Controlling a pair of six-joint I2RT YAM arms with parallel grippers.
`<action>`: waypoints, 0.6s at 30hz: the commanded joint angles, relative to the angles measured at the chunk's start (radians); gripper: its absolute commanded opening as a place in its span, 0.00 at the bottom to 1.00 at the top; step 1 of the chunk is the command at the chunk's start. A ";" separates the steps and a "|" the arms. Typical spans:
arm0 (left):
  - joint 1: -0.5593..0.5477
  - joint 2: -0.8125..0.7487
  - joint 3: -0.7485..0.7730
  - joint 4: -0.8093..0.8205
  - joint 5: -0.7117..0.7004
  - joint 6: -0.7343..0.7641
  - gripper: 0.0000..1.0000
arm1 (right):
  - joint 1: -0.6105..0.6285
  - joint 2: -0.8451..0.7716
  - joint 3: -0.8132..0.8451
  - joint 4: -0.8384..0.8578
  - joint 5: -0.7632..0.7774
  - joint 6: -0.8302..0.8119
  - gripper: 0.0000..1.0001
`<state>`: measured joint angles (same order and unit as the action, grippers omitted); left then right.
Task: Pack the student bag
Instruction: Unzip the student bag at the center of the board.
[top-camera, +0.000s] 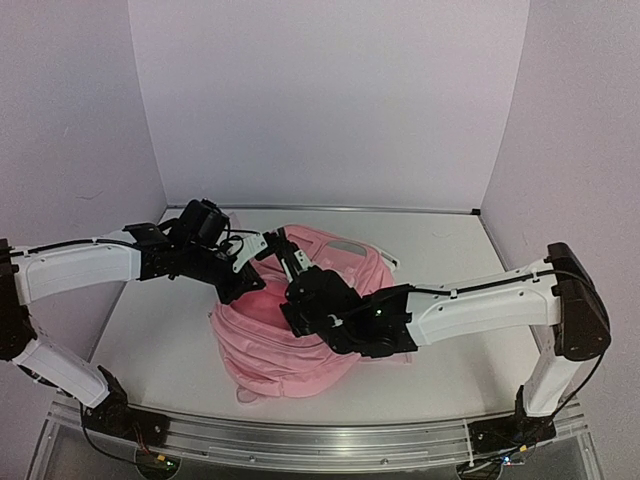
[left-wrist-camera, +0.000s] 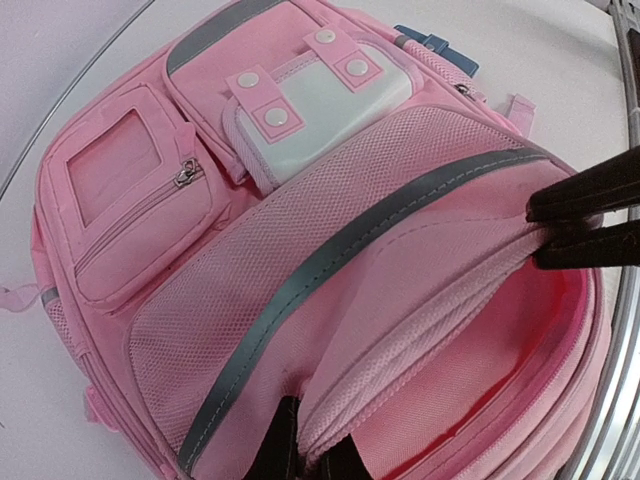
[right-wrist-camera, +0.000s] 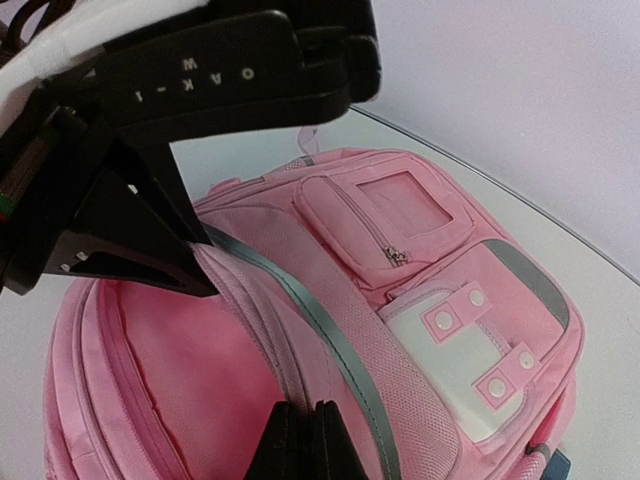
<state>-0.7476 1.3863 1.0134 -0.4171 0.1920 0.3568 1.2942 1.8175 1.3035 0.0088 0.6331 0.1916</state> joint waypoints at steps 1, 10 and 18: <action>0.017 -0.049 0.020 -0.027 -0.221 -0.121 0.00 | -0.032 -0.055 -0.021 0.024 0.075 0.055 0.14; 0.101 -0.092 -0.005 -0.135 -0.344 -0.261 0.00 | -0.076 -0.102 -0.050 0.025 0.057 0.117 0.66; 0.217 -0.118 0.018 -0.155 -0.236 -0.322 0.00 | -0.199 -0.181 -0.131 0.017 -0.048 0.179 0.82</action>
<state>-0.5749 1.3160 1.0111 -0.5246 0.0163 0.1226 1.1801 1.7043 1.2144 0.0424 0.6347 0.3214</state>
